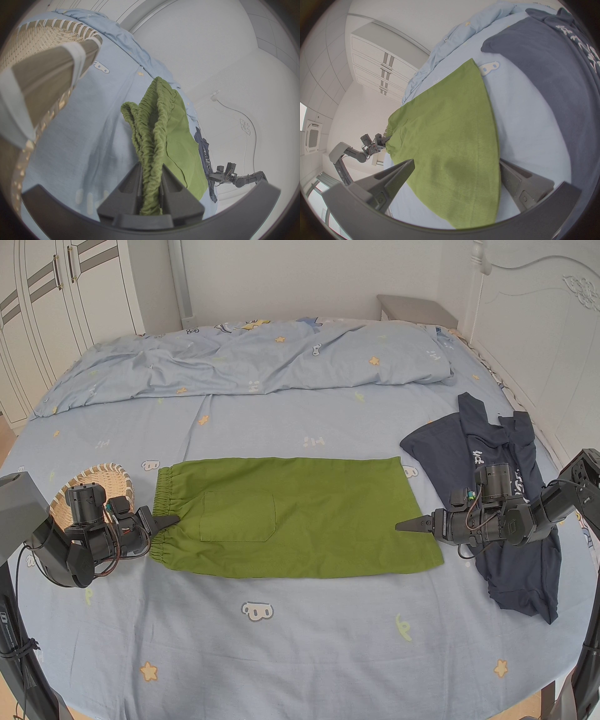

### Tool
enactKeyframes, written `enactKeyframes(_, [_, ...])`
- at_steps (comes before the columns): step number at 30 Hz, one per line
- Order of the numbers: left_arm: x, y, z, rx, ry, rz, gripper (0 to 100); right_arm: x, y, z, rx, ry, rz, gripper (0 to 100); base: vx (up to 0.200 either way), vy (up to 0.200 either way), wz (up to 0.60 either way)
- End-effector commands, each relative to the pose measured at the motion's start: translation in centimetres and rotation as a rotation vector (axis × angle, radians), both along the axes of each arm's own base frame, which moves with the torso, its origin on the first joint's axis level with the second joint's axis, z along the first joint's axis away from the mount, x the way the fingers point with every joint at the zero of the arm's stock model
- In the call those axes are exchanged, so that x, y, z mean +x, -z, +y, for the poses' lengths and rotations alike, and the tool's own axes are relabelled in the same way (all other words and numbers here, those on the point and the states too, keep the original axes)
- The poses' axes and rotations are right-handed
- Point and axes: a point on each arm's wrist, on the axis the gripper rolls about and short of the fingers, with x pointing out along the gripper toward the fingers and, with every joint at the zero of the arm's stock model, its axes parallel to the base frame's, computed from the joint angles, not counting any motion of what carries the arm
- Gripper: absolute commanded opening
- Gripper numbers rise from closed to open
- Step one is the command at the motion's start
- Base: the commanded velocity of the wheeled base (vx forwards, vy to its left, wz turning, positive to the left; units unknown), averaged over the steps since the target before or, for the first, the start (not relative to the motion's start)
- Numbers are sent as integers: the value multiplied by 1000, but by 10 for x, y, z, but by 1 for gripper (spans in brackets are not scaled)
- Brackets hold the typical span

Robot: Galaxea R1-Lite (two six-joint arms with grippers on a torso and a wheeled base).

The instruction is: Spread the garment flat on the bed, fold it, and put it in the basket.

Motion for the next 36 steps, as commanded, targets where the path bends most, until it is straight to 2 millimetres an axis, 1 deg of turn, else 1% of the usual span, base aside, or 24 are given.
enactKeyframes(1, [0, -1, 1, 1, -1, -2, 0, 1, 3, 0, 12, -1, 17, 100, 0, 0, 0])
enactKeyframes(4, [0, -1, 1, 0, -1, -1, 0, 1, 3, -2, 14, 3, 18, 100, 0, 0, 0])
enactKeyframes(5, [0, -1, 0, 0, 0, -1, 0, 1, 3, -2, 15, 4, 19, 0, 0, 0, 0])
enactKeyframes(10, [0, -1, 1, 0, -1, -1, 0, 2, 2, -4, 16, 10, 14, 0, 0, 0, 0])
enactKeyframes(19, [-1, 0, 1, 0, -1, -1, 0, 4, -2, -15, 19, 39, 6, 0, 0, 0, 0])
enactKeyframes(23, [-1, 0, 1, 0, -3, -1, 0, 4, -4, -16, 20, 41, 1, 0, 0, 0, 0])
enactKeyframes(24, [-2, -3, 2, 0, -4, -7, 0, 3, -7, -18, 20, 47, -2, 0, 0, 0, 0])
enactKeyframes(28, [-8, -13, 0, 0, 0, -21, 0, -4, -27, -21, 26, 54, -40, 0, 0, 0, 0])
enactKeyframes(29, [-9, -15, 0, 0, 2, -21, 0, -6, -28, -21, 27, 56, -39, 0, 0, 0, 0])
enactKeyframes(32, [-14, -20, -2, -4, 10, 5, 0, -16, -42, -22, 33, 59, -45, 0, 0, 0, 0])
enactKeyframes(36, [-23, -27, -2, -23, 49, 43, 0, -35, -54, -23, 25, 59, -20, 0, 0, 0, 0])
